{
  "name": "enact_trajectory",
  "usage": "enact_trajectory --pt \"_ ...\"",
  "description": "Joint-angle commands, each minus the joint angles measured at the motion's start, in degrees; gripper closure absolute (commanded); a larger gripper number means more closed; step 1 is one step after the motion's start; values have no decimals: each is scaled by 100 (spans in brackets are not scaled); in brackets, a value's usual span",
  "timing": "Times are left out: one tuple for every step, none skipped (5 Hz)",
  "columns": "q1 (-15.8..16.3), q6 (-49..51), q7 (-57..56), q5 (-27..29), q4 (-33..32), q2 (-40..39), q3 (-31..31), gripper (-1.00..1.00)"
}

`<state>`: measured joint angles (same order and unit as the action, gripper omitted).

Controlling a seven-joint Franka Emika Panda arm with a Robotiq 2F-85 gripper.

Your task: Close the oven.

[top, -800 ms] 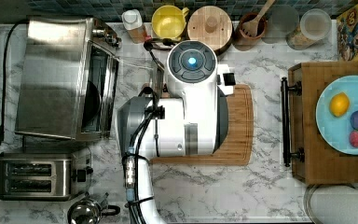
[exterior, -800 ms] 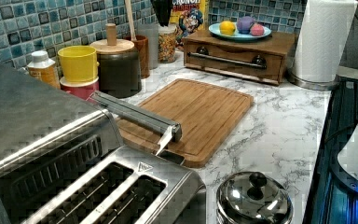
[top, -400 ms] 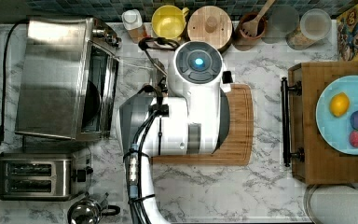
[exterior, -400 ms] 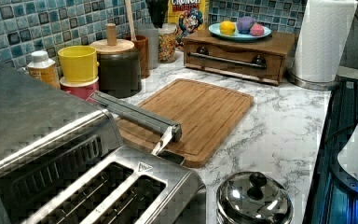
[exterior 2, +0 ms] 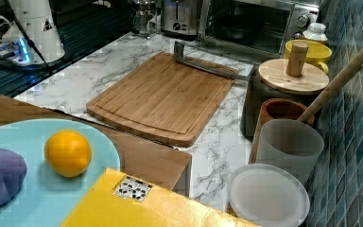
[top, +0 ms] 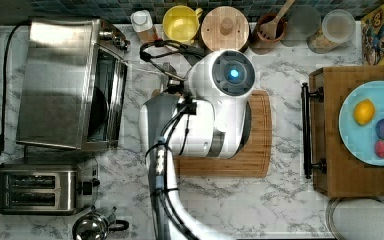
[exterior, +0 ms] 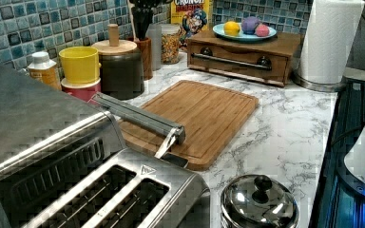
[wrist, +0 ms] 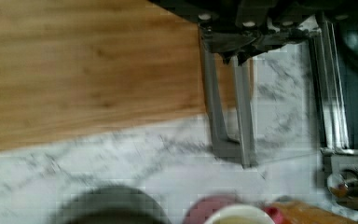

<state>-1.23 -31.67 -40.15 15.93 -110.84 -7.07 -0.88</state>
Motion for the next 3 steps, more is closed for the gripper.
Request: enact_trajectory --pt "-488 -1269 -2594 2775 -1987 795 119 100" --pt "-318 -1907 -3413 3656 -2497 909 -22 100" --pt "-262 -1868 -3798 3863 -2375 479 -135 100"
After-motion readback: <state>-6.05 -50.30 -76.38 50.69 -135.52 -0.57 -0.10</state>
